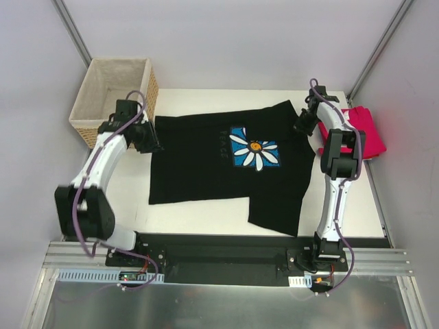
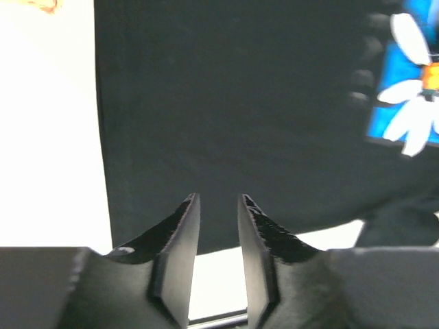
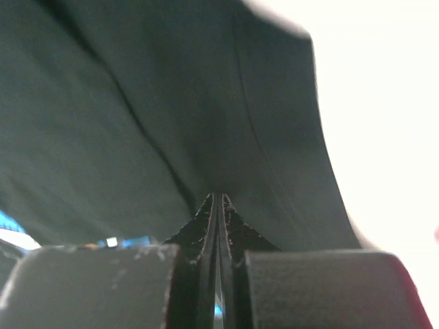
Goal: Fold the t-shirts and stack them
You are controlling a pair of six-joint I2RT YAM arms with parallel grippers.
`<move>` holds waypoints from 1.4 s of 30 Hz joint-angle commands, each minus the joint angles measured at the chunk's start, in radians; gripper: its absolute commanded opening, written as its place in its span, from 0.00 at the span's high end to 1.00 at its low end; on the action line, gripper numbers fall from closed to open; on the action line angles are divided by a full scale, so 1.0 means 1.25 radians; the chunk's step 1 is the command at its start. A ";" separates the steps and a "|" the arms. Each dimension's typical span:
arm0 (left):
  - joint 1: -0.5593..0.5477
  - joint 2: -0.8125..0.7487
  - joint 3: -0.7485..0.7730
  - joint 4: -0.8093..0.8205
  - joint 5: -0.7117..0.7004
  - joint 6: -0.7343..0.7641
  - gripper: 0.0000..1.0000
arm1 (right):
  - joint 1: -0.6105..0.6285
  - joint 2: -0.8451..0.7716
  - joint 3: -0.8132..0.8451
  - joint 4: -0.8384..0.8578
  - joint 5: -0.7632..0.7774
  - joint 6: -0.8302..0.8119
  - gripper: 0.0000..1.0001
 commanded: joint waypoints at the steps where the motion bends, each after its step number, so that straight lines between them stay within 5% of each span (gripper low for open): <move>1: -0.009 0.159 0.121 -0.008 -0.045 0.100 0.74 | 0.001 -0.207 -0.095 0.041 0.029 -0.009 0.98; 12: -0.076 0.503 0.353 -0.009 -0.111 0.134 0.79 | 0.001 -0.545 -0.273 0.043 0.090 -0.078 0.73; 24: -0.095 0.681 0.537 -0.026 -0.158 0.139 0.87 | -0.005 -0.710 -0.448 0.025 0.103 -0.087 0.71; 42: -0.095 0.792 0.683 -0.072 -0.147 0.152 0.94 | -0.014 -0.765 -0.411 -0.068 0.174 -0.144 0.71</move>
